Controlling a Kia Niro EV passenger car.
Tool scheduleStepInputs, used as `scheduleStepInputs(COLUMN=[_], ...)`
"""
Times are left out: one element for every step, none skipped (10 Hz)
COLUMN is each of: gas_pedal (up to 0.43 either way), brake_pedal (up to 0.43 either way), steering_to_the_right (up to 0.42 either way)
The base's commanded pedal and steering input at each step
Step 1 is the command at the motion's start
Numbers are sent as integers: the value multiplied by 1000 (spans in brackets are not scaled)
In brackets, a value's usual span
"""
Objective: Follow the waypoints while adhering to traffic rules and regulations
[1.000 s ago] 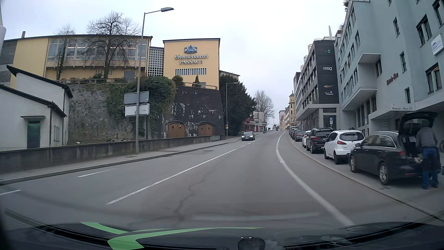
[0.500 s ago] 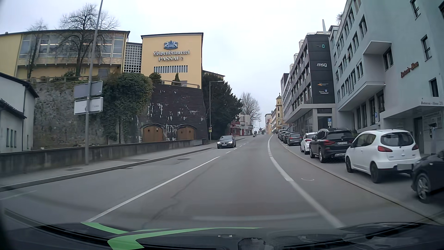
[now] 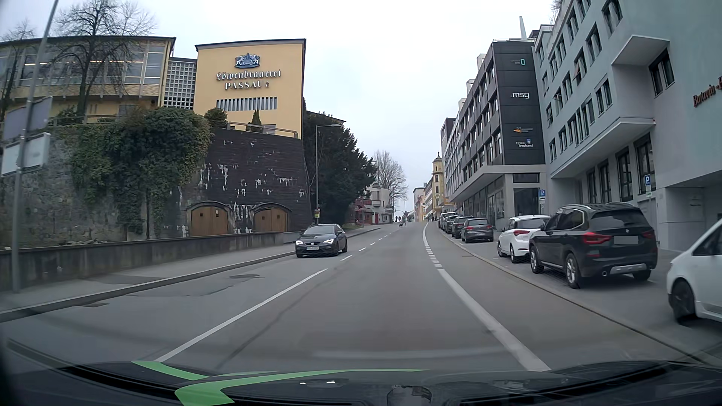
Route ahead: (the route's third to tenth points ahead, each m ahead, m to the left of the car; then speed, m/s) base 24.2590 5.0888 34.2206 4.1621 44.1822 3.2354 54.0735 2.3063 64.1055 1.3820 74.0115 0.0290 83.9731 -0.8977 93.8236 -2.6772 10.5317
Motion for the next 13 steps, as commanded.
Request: scheduleStepInputs(gas_pedal=[150,110,98,98,98,59,59,59,59,59,59,59,59], brake_pedal=[0,0,0,0,0,0,0,0,0,0,0,0,0], steering_to_the_right=[25,21,18,16,12,10,10,11,10,10,8,7,7])
